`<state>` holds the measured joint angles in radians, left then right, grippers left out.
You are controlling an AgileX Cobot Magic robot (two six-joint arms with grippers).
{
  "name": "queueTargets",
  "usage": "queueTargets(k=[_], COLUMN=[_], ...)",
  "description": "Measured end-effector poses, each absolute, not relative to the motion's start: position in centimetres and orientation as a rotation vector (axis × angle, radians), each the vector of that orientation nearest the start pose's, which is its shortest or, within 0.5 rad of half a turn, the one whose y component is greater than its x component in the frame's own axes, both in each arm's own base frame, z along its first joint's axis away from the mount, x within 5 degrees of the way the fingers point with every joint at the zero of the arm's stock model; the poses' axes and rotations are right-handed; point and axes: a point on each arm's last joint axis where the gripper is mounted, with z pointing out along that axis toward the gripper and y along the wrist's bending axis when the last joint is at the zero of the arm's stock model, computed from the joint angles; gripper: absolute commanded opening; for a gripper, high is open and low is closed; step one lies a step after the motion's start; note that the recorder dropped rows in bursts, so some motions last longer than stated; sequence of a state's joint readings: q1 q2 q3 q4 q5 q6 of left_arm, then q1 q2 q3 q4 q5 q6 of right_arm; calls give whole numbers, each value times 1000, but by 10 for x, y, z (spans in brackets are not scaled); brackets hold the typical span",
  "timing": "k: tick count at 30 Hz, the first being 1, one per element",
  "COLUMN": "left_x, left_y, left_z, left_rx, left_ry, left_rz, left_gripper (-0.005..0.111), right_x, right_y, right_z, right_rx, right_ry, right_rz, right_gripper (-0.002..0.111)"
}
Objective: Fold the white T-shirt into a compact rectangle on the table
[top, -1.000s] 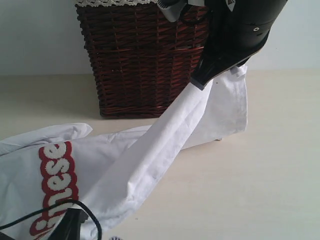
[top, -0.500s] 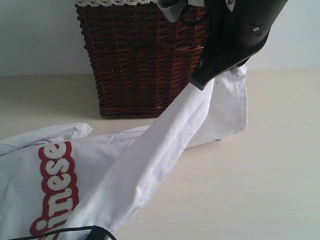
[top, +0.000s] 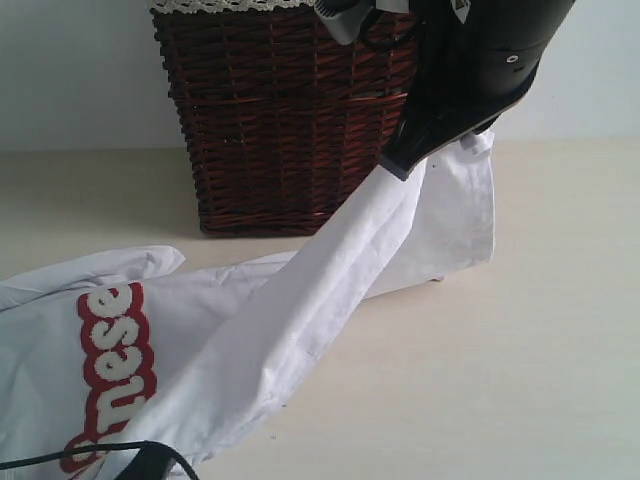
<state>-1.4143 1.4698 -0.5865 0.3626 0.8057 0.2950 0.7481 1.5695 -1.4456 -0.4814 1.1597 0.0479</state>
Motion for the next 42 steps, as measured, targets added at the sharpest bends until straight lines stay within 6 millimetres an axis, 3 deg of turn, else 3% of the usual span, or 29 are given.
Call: queueTargets(k=[2, 7, 11, 15, 20, 22, 30, 36, 42], left_x=[47, 32, 38, 39, 41, 45, 47, 42, 31], left_y=[-192, -191, -187, -174, -174, -175, -175, -186, -195], left_z=[159, 161, 157, 146, 140, 140, 137, 148, 173], left_rx=[-2677, -2736, -2806, -2812, -2941, -2991, -3073, -3111, -3095], left_ry=[-1750, -1630, -1545, -1486, -1392, -1340, -1254, -1280, -1513], left_rz=[-406, -444, -560, -606, -686, -760, -783, -781, -628], left_gripper=[50, 54, 61, 61, 60, 54, 0, 0, 0], right_x=[263, 263, 262, 262, 262, 262, 262, 262, 262], right_y=[192, 192, 192, 192, 192, 192, 192, 192, 192], right_z=[343, 343, 342, 342, 342, 342, 342, 342, 342], right_rx=[-1023, -1023, -1022, -1022, -1022, -1022, -1022, -1022, -1022], right_ry=[2383, 2385, 2393, 2400, 2400, 2400, 2400, 2400, 2400], right_rz=[-391, -387, -381, -375, -375, -375, -375, -375, -376], right_gripper=[0, 0, 0, 0, 0, 0, 0, 0, 0])
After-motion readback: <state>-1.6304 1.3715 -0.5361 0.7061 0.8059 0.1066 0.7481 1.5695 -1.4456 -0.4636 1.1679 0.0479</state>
